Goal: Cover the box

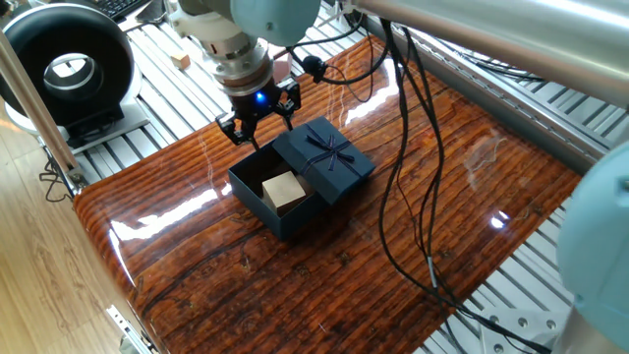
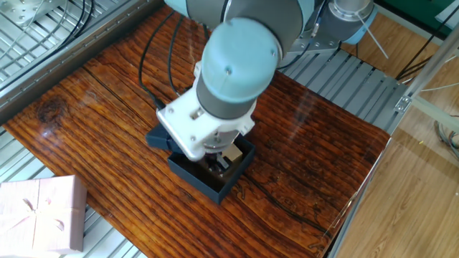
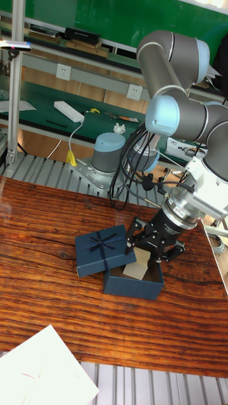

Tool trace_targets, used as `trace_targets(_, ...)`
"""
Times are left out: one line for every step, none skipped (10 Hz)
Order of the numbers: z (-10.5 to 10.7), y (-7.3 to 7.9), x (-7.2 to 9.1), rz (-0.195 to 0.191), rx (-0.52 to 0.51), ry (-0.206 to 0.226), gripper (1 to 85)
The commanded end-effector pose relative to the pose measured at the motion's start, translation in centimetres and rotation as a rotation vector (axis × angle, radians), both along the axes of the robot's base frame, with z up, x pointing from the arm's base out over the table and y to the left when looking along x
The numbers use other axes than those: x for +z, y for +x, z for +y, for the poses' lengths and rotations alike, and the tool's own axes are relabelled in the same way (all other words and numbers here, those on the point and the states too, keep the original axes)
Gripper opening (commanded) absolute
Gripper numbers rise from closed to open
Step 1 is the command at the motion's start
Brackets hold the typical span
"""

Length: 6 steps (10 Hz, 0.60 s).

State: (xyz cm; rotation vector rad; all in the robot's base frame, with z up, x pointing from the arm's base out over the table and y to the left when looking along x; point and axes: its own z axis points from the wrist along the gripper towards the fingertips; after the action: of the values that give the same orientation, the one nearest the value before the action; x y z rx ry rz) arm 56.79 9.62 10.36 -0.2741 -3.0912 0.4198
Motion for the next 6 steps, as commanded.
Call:
trace_targets(-0.22,-1.86,-0.81,0.089,0.013,-0.019,60.7)
trace_targets(-0.46,-2.39,-0.75,0.114,0.018,-0.028,60.7)
trace_targets(-0.56,-2.59,-0.68,0.124,0.024,-0.032,60.3)
trace_targets(-0.49,-2.64,-0.69,0.126,0.026,-0.029,59.7)
trace_targets(-0.26,-2.62,-0.76,0.124,0.027,-0.020,59.0)
trace_targets(-0.10,-2.50,-0.84,0.118,0.024,-0.014,58.3)
